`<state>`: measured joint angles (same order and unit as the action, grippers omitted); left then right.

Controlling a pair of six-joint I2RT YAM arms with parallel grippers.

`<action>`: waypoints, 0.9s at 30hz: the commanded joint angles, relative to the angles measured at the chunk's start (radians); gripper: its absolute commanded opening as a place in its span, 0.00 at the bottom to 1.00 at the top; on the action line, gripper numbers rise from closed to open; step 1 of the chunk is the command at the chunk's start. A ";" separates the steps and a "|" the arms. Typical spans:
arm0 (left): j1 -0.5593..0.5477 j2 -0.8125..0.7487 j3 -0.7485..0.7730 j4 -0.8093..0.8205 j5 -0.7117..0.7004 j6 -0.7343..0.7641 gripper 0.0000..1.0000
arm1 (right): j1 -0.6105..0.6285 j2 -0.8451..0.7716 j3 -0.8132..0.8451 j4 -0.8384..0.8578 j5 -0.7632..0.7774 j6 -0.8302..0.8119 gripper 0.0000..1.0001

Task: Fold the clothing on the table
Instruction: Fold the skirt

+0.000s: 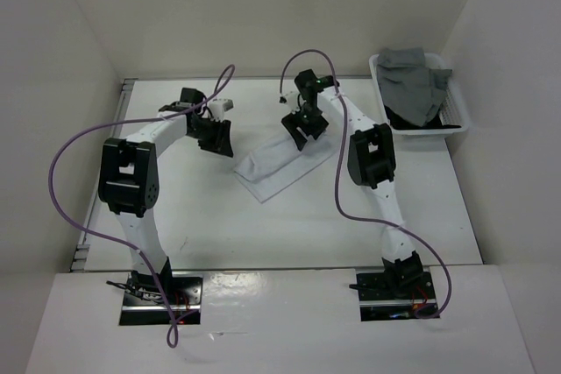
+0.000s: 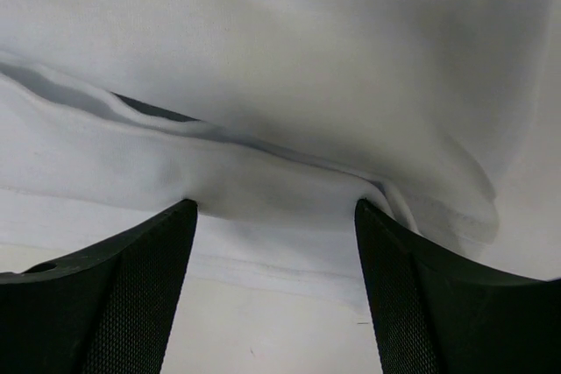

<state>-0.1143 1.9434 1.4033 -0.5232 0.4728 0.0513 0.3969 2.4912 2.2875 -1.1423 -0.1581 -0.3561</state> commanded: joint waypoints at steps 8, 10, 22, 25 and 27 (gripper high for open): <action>0.005 -0.029 0.154 -0.147 0.243 0.067 0.62 | 0.002 -0.139 0.014 -0.024 -0.021 0.019 0.77; 0.005 -0.029 0.154 -0.147 0.276 0.067 0.63 | 0.002 -0.173 -0.012 -0.011 -0.008 0.019 0.77; -0.099 0.108 0.175 -0.113 0.323 -0.007 0.63 | -0.030 -0.321 -0.210 0.064 0.043 0.019 0.77; -0.110 0.134 0.175 -0.092 0.296 -0.020 0.63 | -0.030 -0.351 -0.275 0.085 0.052 0.019 0.77; -0.110 0.152 0.175 -0.080 0.285 -0.031 0.63 | -0.030 -0.376 -0.301 0.096 0.052 0.019 0.77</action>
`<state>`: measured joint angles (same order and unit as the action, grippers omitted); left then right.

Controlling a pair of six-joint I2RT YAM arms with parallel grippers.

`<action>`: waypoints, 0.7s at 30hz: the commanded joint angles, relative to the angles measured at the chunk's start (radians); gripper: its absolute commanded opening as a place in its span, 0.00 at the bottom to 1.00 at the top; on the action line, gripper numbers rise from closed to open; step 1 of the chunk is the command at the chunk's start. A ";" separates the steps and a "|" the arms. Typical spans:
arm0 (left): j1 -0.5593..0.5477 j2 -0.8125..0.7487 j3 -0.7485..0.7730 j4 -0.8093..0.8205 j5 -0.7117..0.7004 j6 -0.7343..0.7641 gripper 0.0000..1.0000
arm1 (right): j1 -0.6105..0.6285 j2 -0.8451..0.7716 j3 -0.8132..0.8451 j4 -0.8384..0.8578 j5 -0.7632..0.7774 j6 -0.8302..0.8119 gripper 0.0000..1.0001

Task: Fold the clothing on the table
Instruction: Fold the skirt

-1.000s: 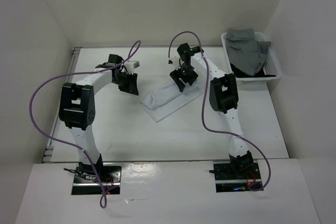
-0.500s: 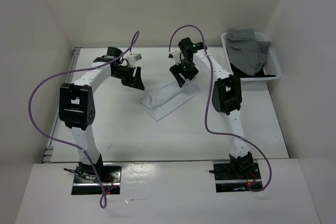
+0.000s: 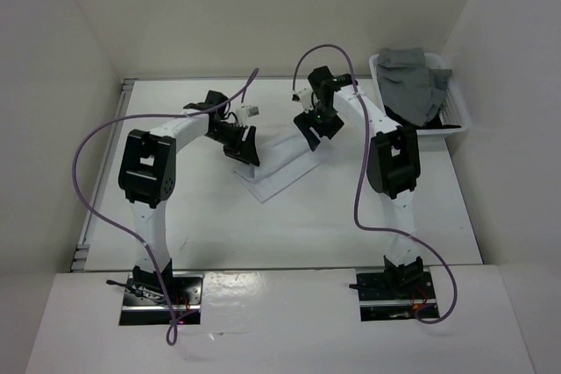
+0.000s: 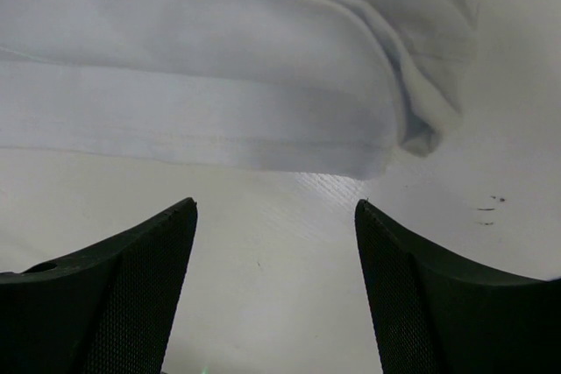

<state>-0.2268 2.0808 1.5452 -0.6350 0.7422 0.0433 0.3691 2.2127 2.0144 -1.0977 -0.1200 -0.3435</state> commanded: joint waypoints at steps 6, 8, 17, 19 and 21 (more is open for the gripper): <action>0.003 0.033 0.043 0.057 -0.046 -0.057 0.62 | -0.002 -0.120 -0.081 0.070 0.025 0.006 0.77; 0.003 0.044 0.053 0.057 -0.055 -0.057 0.62 | -0.002 -0.130 -0.092 0.070 0.025 0.006 0.77; -0.016 0.074 0.151 0.057 -0.090 -0.066 0.58 | -0.002 -0.130 -0.111 0.081 0.025 0.006 0.77; -0.026 0.087 0.162 0.046 -0.090 -0.066 0.53 | -0.002 -0.130 -0.111 0.081 0.025 0.006 0.77; -0.045 0.087 0.162 0.046 -0.081 -0.057 0.50 | -0.002 -0.130 -0.111 0.081 0.034 0.006 0.77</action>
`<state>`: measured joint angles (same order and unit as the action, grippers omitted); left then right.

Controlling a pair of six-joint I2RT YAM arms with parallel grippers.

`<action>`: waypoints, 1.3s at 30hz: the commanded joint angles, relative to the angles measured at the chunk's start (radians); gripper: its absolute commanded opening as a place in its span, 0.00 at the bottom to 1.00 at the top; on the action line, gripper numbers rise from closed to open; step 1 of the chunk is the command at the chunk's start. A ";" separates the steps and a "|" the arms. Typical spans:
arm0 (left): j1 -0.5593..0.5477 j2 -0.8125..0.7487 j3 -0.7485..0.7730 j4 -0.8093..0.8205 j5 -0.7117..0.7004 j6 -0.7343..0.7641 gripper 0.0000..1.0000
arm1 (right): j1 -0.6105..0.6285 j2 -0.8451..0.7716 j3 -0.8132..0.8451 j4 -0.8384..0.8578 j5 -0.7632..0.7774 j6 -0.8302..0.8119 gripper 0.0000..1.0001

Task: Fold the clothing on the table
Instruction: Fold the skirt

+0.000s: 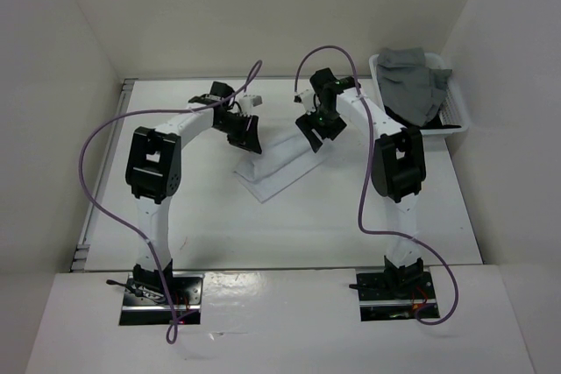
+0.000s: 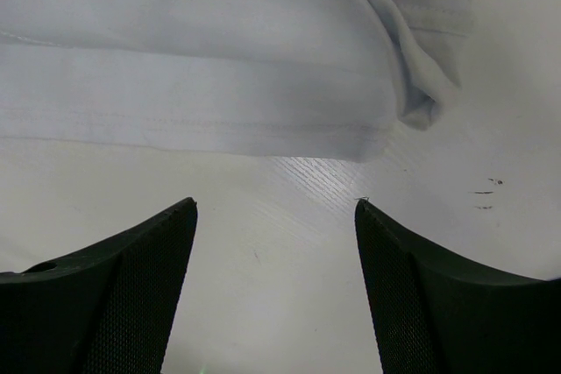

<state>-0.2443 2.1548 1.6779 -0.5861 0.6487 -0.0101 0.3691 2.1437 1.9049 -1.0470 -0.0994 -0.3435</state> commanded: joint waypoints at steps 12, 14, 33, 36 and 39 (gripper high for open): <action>-0.059 -0.018 -0.012 -0.023 0.031 0.016 0.43 | -0.002 -0.082 -0.032 0.048 0.033 0.006 0.77; -0.069 -0.027 -0.012 -0.032 0.031 0.016 0.43 | -0.002 -0.082 -0.032 0.048 0.033 0.006 0.77; -0.069 -0.135 -0.063 -0.034 -0.195 -0.021 0.44 | -0.002 -0.100 -0.061 0.067 0.015 -0.003 0.76; -0.069 -0.113 -0.063 -0.054 -0.192 -0.021 0.44 | -0.002 -0.100 -0.061 0.067 0.015 -0.003 0.76; -0.069 -0.102 -0.072 -0.054 -0.192 -0.021 0.44 | -0.002 -0.111 -0.061 0.067 0.015 -0.003 0.76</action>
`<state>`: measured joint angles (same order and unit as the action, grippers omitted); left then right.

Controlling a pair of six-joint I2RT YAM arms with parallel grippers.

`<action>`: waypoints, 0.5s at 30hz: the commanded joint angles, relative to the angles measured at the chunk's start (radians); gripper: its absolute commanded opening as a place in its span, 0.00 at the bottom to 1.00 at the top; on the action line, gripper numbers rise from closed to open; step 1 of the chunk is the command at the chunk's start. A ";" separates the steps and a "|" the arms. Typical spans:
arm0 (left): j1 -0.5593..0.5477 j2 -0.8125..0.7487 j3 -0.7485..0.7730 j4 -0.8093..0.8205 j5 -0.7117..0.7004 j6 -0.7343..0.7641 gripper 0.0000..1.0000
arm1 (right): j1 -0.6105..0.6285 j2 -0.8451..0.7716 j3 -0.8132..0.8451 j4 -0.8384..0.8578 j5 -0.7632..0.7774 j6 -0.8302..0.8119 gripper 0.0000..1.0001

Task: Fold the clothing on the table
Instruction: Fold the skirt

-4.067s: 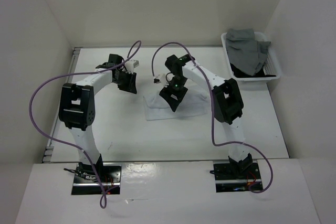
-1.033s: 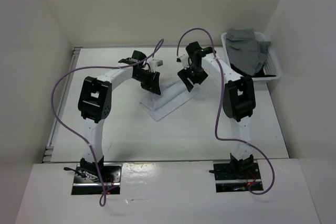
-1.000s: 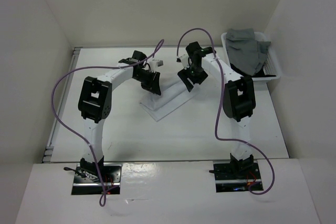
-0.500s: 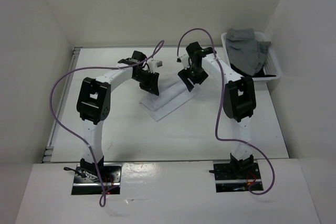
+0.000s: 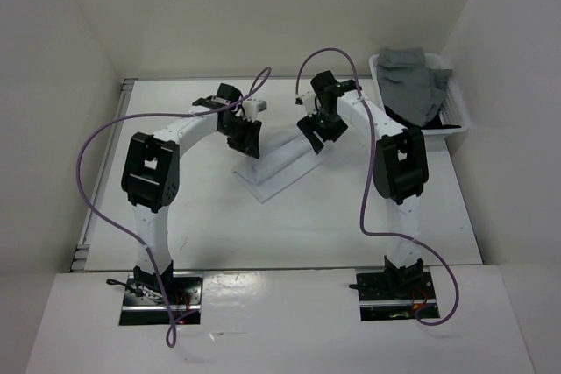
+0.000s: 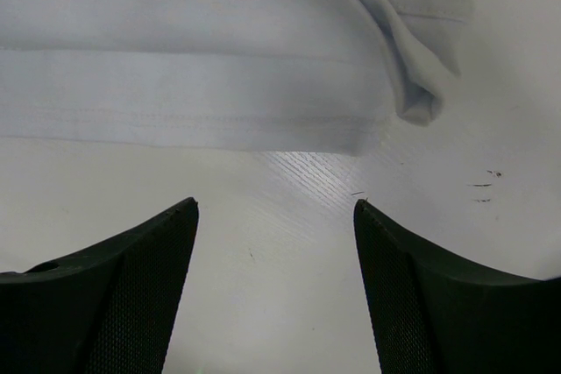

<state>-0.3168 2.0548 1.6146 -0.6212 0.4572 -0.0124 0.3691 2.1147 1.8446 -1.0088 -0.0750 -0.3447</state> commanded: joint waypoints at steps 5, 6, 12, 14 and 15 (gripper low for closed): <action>0.004 0.019 -0.009 -0.018 0.000 -0.018 0.55 | -0.002 -0.082 -0.010 0.029 -0.009 -0.002 0.76; 0.004 0.019 -0.009 -0.018 0.000 -0.018 0.57 | -0.002 -0.082 -0.010 0.029 -0.009 -0.002 0.76; 0.004 0.050 -0.009 -0.028 0.000 -0.018 0.66 | -0.002 -0.091 -0.010 0.029 -0.009 -0.002 0.76; 0.004 0.062 -0.009 -0.028 0.011 -0.018 0.66 | -0.002 -0.091 -0.010 0.029 -0.009 -0.002 0.76; 0.004 0.071 -0.009 -0.028 0.029 -0.018 0.66 | -0.002 -0.091 -0.010 0.029 -0.009 -0.002 0.76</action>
<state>-0.3168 2.0956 1.6093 -0.6361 0.4511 -0.0303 0.3691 2.1010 1.8393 -1.0065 -0.0750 -0.3450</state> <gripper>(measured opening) 0.656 0.762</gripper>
